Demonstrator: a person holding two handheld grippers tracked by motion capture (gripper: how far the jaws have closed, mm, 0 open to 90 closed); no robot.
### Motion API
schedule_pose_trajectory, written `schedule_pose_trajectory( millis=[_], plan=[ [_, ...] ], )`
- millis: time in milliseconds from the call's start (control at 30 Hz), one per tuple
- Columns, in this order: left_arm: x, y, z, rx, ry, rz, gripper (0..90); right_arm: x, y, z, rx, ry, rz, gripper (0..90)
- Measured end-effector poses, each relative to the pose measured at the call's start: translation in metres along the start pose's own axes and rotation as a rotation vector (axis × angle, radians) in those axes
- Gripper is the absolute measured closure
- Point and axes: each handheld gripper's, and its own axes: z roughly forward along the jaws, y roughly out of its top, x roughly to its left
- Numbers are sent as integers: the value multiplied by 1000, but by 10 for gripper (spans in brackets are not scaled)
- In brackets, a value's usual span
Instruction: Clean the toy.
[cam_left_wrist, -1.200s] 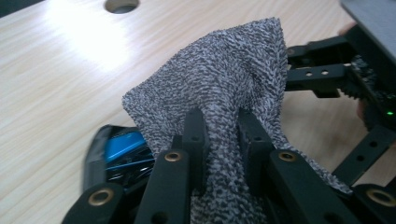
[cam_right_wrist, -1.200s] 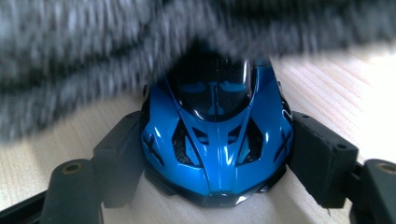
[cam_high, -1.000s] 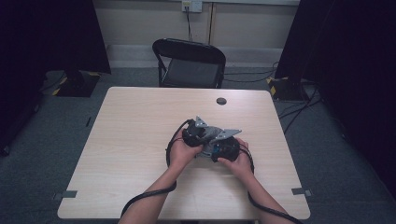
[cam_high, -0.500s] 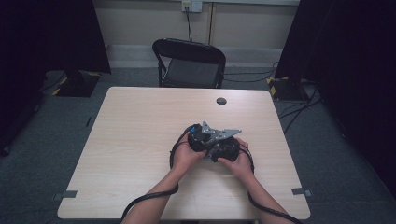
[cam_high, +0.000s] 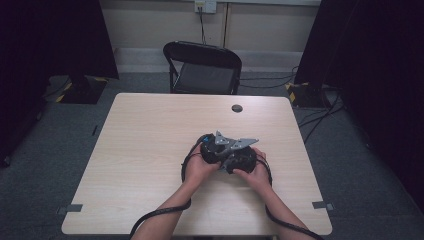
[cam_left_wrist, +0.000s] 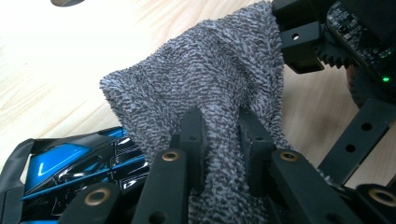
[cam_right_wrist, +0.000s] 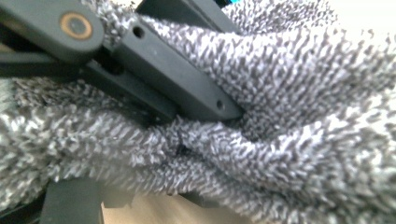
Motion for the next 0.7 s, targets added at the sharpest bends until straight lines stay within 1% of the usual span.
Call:
schedule_pose_trajectory(
  millis=[200,300,433,500,633,700],
  plan=[
    [4,1,-2,6,-5,-30,753,0,0,0,0,0,0,254],
    [5,2,-3,-1,11,-30,754,0,0,0,0,1,0,254],
    [8,2,-4,-2,12,-43,754,0,0,0,0,0,1,254],
    [9,3,-5,-6,29,-46,754,0,0,0,0,0,1,254],
    [14,2,-7,-7,28,-66,755,0,0,0,0,0,1,254],
    [16,2,-9,-4,44,-65,755,0,0,0,0,0,0,254]
  ],
)
